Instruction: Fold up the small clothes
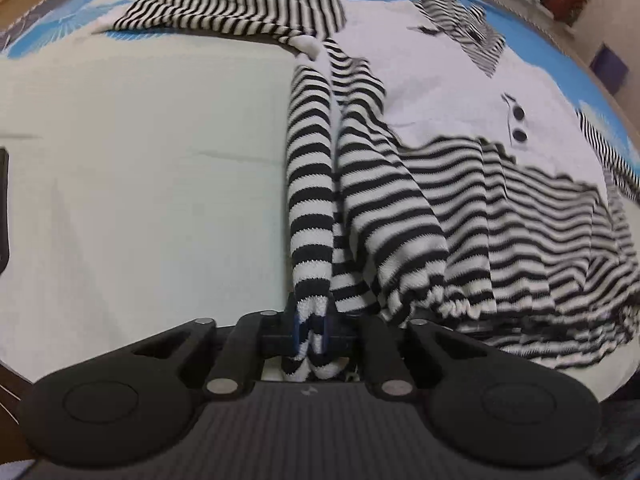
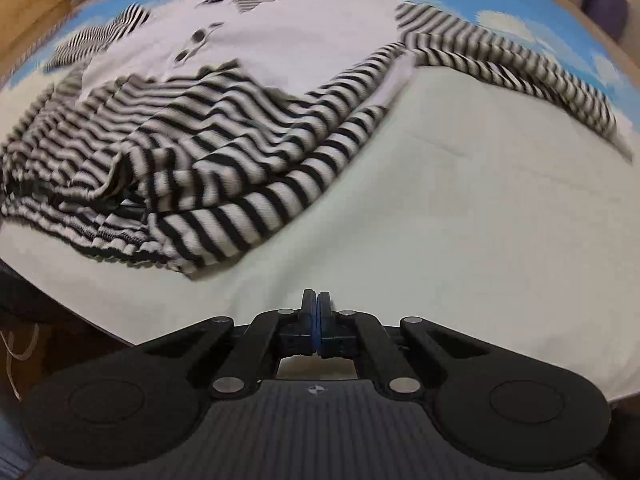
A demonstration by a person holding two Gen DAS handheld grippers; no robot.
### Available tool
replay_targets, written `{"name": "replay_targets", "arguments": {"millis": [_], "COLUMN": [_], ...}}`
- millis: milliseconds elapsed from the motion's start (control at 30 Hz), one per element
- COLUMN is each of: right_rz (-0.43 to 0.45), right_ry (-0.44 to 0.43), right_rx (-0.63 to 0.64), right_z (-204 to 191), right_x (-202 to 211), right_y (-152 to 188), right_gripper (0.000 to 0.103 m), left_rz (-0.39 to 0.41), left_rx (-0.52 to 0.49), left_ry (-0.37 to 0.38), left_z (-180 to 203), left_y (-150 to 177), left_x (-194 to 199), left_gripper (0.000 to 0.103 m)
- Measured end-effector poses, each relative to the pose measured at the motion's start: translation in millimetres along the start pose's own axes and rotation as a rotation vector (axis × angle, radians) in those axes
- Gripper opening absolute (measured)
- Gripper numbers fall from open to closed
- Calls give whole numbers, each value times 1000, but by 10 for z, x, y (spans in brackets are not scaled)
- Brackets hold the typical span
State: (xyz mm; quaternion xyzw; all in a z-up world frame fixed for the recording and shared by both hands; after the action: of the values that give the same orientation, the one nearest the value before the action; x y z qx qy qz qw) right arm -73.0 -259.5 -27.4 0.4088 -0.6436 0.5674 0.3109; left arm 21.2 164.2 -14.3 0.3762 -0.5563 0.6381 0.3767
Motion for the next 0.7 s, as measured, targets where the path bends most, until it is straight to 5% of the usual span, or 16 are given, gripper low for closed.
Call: {"name": "replay_targets", "arguments": {"millis": [133, 200, 233, 367, 433, 467, 500, 533, 567, 700], "right_rz": [119, 166, 177, 121, 57, 29, 21, 8, 0, 18], "right_ry": [-6, -65, -92, -131, -93, -87, -71, -57, -63, -85], "right_rx": [-164, -237, -262, -233, -208, -181, -120, -47, -35, -52], "right_z": [186, 183, 149, -139, -252, -311, -377, -434, -433, -174], "right_x": [89, 98, 63, -206, -394, -468, -476, -451, -402, -88], "right_y": [-100, -237, -321, -509, -543, -535, -524, -512, -497, -344], "right_gripper": [10, 60, 69, 75, 75, 58, 20, 8, 8, 7], "left_rz": [17, 34, 39, 11, 5, 6, 9, 13, 13, -8], "left_rx": [65, 60, 58, 50, 55, 49, 41, 34, 19, 79], "left_ry": [10, 22, 27, -12, -18, -17, -17, -20, -20, 98], "left_z": [-42, 28, 61, 153, 129, 129, 120, 113, 92, -77], "left_y": [-93, -136, -146, -159, -172, -176, -170, -155, -142, -47], "left_x": [8, 8, 11, -126, -172, -171, -156, -131, -106, 29], "left_gripper": [47, 68, 73, 84, 85, 84, 70, 54, 20, 17]}}
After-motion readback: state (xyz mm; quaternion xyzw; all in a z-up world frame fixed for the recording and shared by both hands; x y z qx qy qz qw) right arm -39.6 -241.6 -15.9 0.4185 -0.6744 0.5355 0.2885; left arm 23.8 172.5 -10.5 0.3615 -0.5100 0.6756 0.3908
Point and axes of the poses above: each gripper's, at about its wrist camera, not at the fingertips, and x roughly against the way its jaws point, z to its right, y to its underside, the point moved 1 cm from there along -x, roughly the way its jaws point, and after that the axes turned 2 degrees about -y, right-handed, at the moved point
